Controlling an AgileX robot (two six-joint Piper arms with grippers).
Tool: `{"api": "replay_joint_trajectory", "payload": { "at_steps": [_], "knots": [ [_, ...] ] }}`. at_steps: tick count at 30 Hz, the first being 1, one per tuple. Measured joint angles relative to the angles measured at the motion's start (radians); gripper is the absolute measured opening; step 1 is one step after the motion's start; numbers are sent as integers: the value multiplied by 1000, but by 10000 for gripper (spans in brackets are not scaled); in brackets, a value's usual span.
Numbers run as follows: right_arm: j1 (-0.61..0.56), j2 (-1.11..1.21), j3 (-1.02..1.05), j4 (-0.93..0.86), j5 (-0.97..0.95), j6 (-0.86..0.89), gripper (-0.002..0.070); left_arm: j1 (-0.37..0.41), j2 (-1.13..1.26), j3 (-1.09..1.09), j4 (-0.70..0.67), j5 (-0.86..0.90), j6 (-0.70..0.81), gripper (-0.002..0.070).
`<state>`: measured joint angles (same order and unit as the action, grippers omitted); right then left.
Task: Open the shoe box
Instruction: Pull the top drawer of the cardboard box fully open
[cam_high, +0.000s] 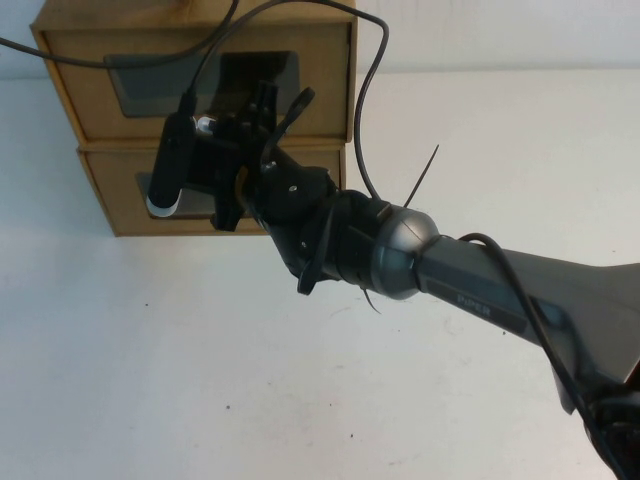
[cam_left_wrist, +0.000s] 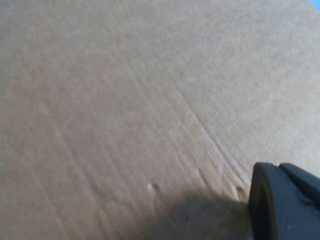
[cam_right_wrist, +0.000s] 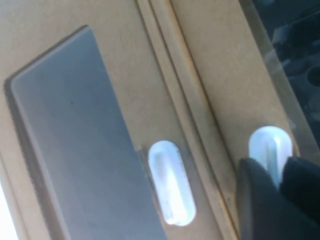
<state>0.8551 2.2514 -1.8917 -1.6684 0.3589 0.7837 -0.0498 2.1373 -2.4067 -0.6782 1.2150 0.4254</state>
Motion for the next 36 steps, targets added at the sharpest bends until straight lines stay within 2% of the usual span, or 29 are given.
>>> {"api": "replay_joint_trajectory", "payload": {
  "at_steps": [2, 5, 20, 28, 36],
  "knots": [
    [0, 0, -1, -2, 4, 0, 39, 0, -2, 0, 0, 0, 0, -5],
    [0, 0, -1, -5, 4, 0, 21, 0, -2, 0, 0, 0, 0, -5],
    [0, 0, -1, 2, 6, -59, 9, 0, -2, 0, -2, 0, 0, -5],
    [31, -10, -5, 169, 95, -273, 9, 0, -2, 0, -13, 0, 0, -5],
    [48, -68, 61, 227, 127, -310, 6, -5, -2, 0, -18, 14, -4, -5]
  ]
}}
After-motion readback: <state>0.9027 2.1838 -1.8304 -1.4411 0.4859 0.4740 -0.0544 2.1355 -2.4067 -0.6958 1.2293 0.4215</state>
